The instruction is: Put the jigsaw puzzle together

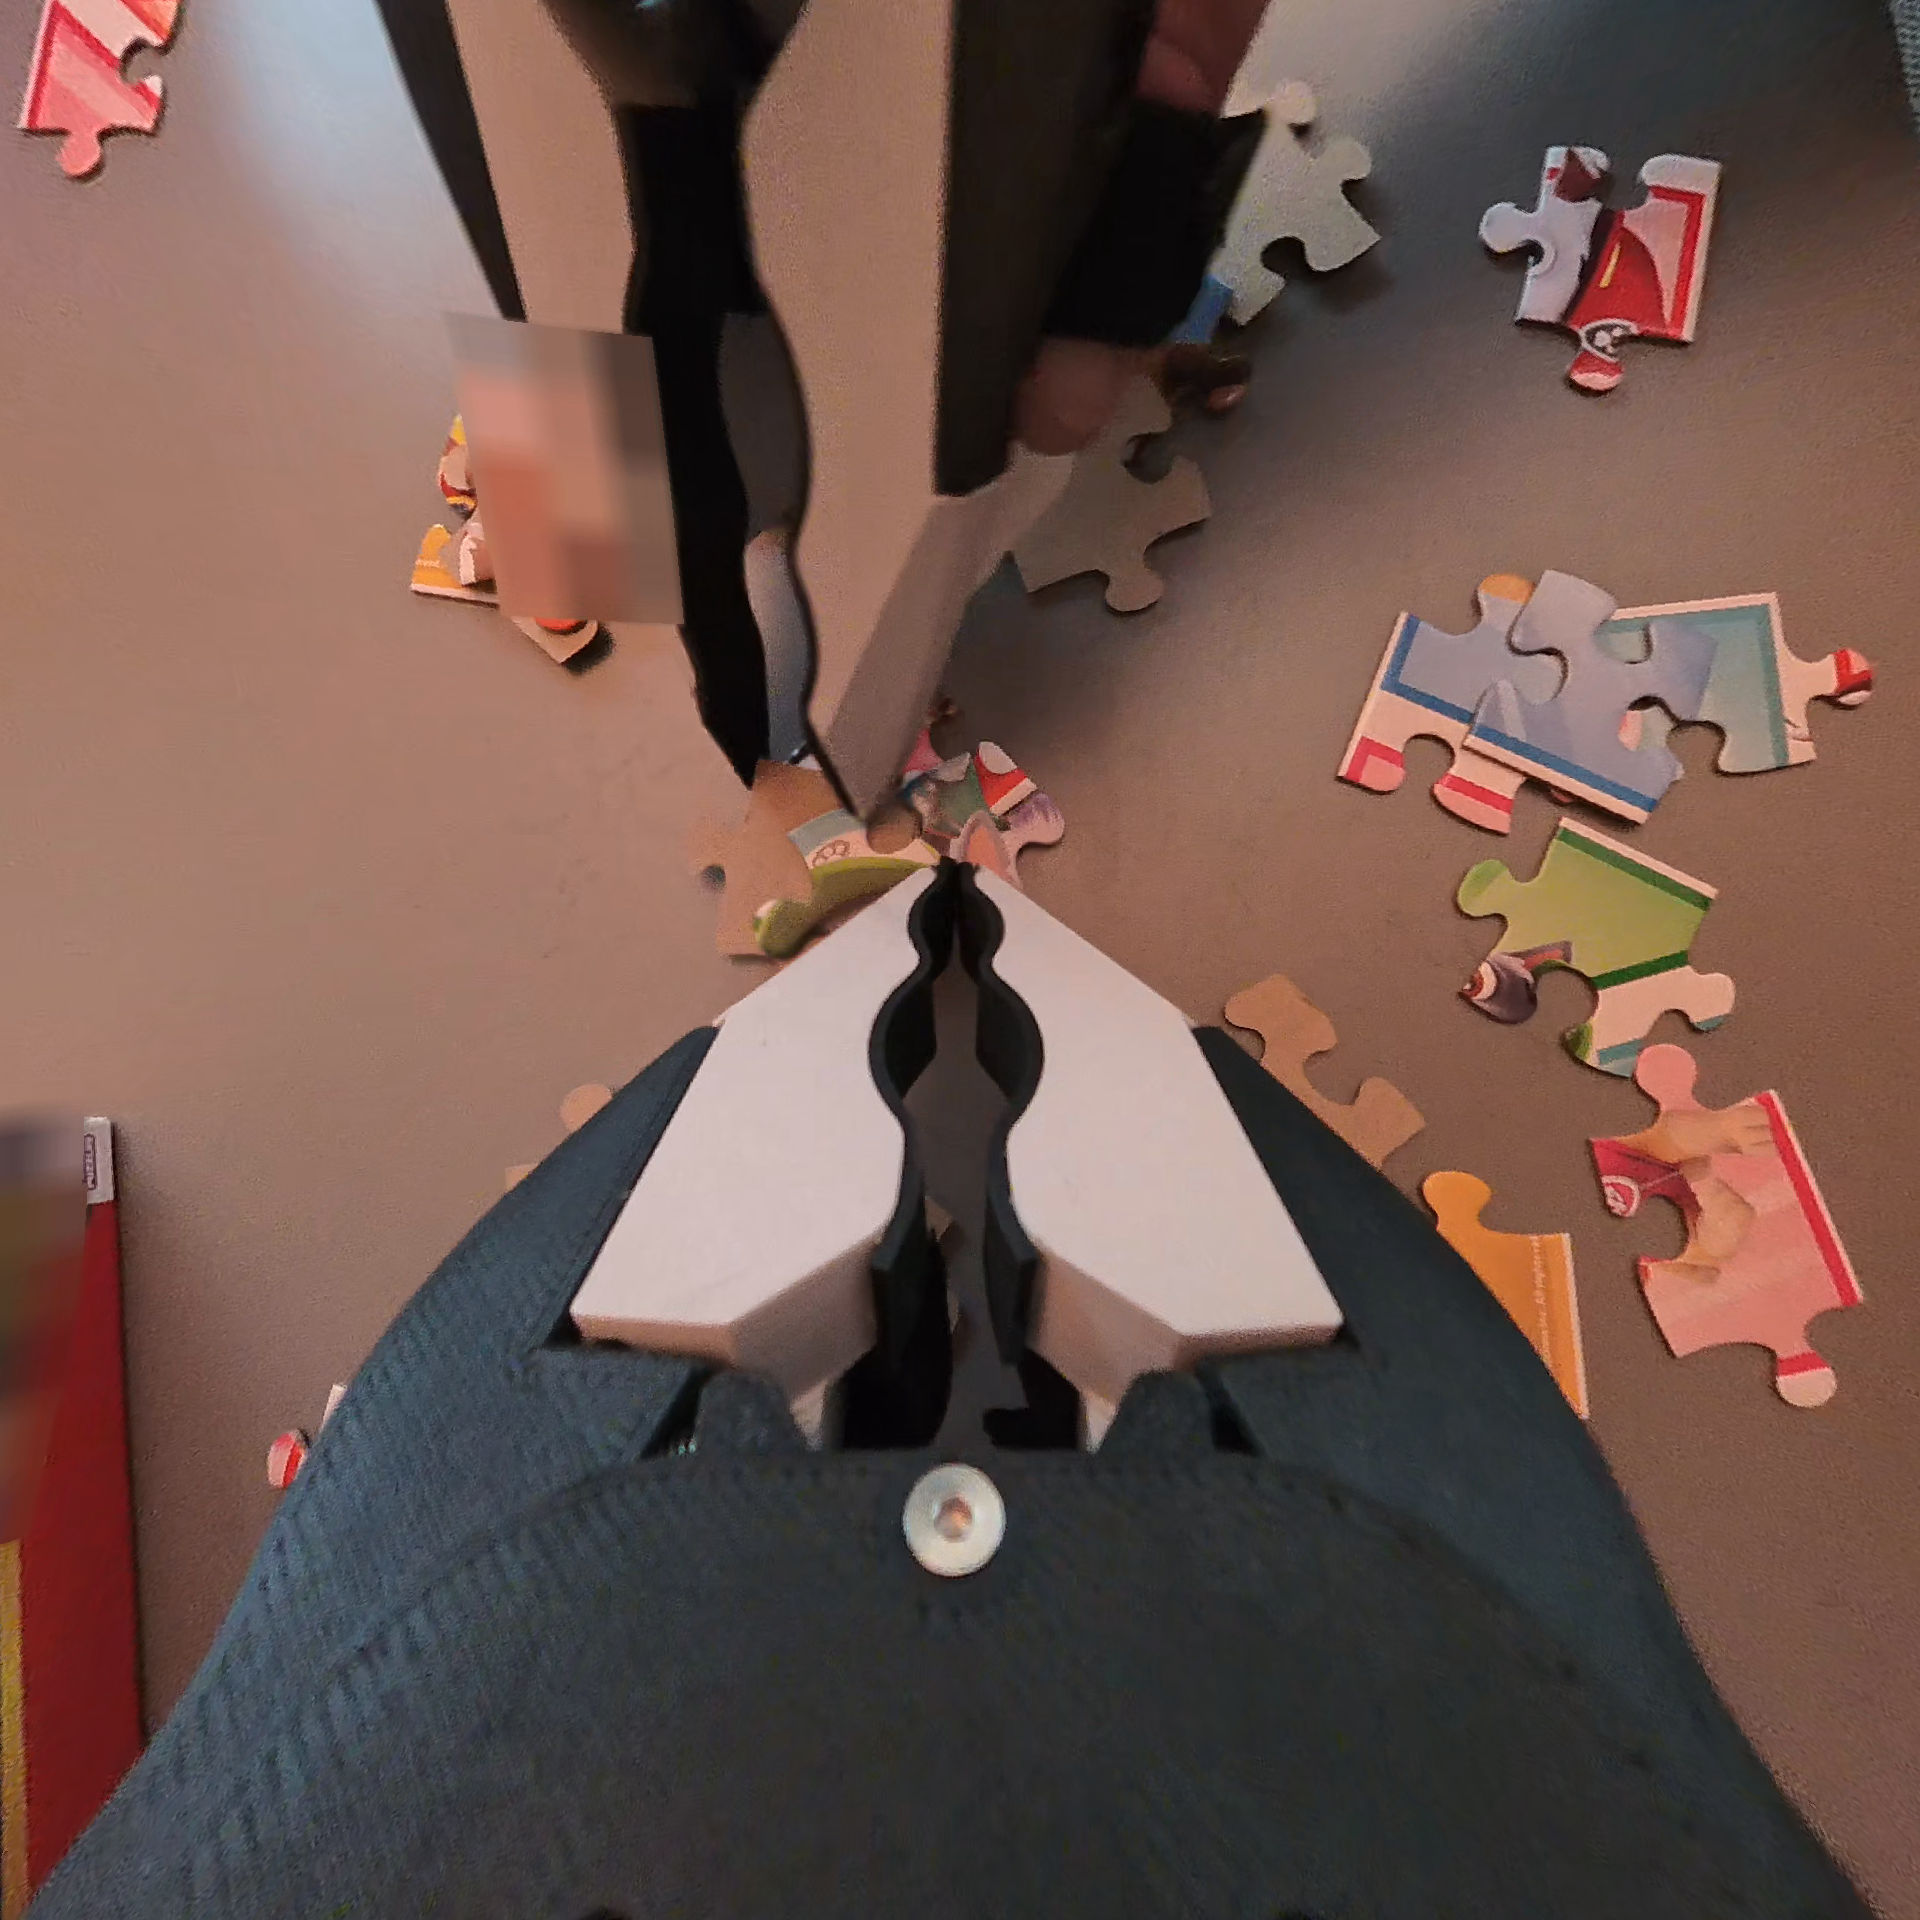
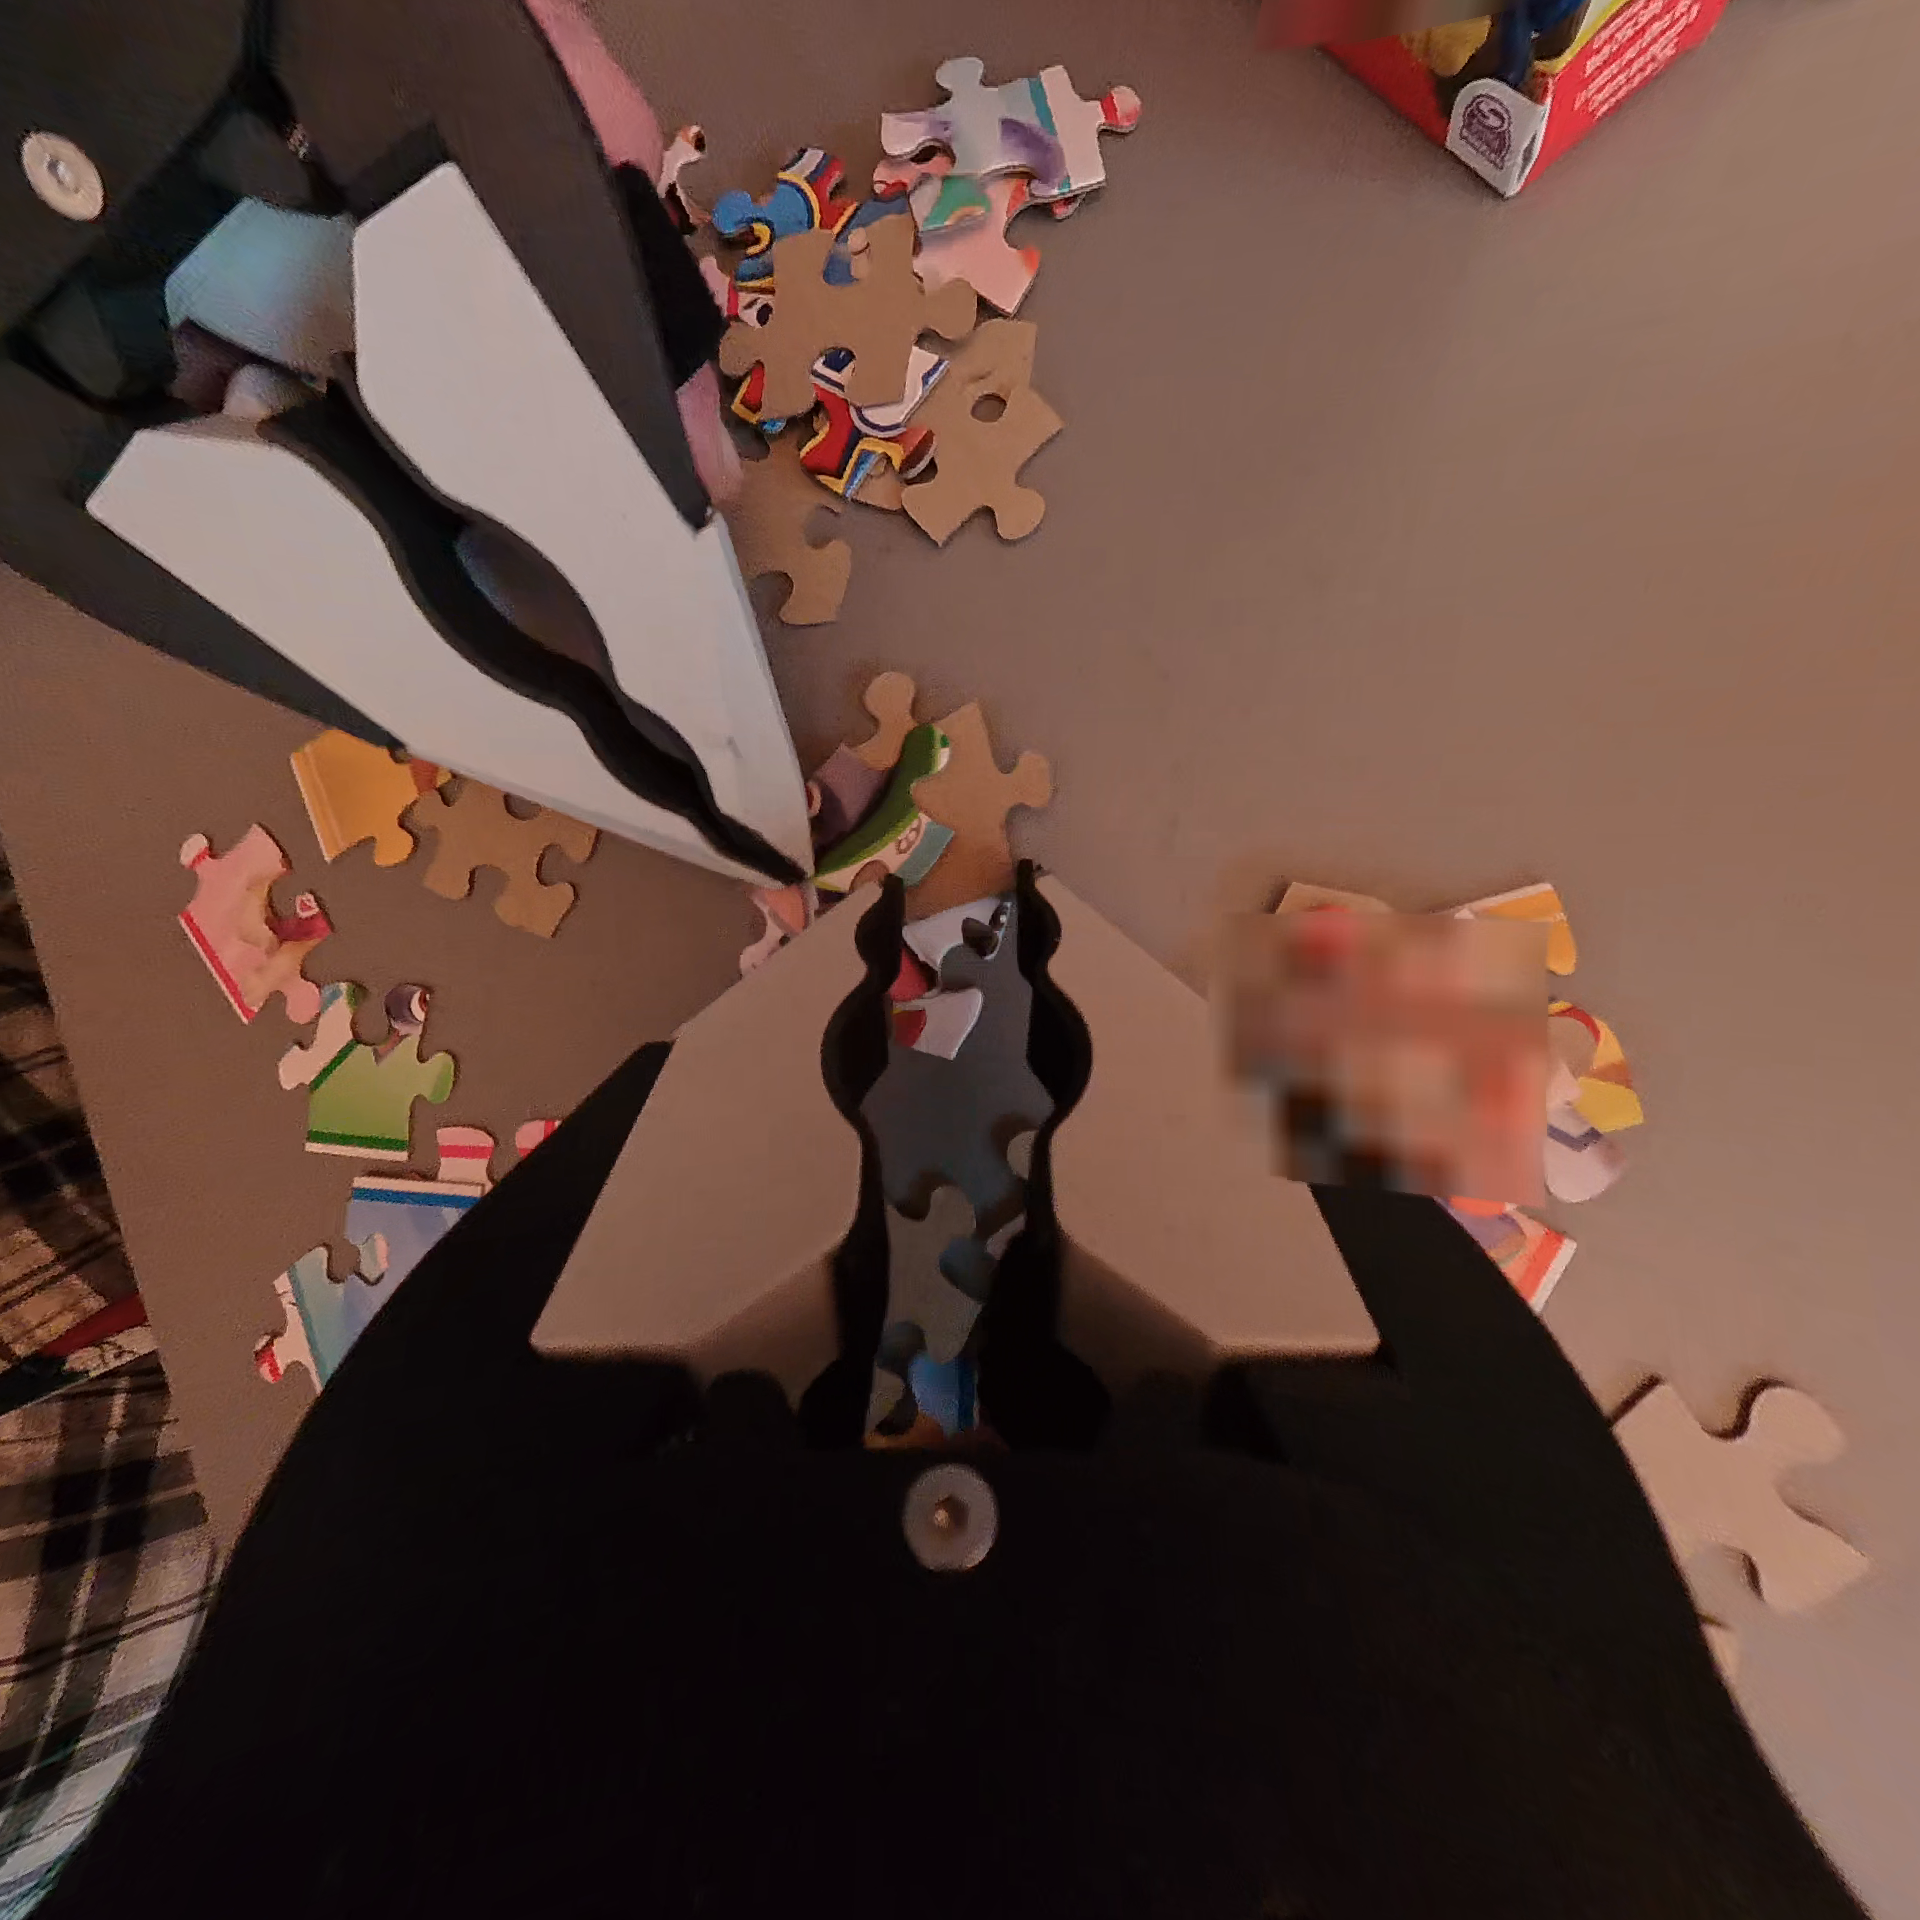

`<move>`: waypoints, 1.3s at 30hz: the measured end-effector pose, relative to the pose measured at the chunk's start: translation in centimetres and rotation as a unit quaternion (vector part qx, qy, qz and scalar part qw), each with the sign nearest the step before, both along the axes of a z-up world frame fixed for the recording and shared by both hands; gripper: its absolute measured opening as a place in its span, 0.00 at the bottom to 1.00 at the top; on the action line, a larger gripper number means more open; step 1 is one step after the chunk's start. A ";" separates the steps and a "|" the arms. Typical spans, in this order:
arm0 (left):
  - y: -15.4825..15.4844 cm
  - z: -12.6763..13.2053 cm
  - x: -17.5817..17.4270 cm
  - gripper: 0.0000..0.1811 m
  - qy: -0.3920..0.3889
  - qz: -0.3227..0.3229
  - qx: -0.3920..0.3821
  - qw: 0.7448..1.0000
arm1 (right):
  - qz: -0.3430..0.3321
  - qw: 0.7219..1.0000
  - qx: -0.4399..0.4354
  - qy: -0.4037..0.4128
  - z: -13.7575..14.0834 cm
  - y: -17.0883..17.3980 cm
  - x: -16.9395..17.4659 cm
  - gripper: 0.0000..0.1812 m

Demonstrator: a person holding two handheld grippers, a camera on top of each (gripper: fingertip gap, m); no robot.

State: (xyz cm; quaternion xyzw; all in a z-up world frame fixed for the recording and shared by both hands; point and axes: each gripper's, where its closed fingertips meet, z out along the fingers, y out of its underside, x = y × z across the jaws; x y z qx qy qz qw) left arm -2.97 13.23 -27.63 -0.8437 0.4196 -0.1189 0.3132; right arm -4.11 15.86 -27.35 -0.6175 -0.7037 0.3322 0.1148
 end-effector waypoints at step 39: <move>-1.7 2.3 -7.0 0.22 0.055 0.064 0.014 0.996 | 0.070 0.985 0.152 0.030 2.6 -1.2 1.9 0.18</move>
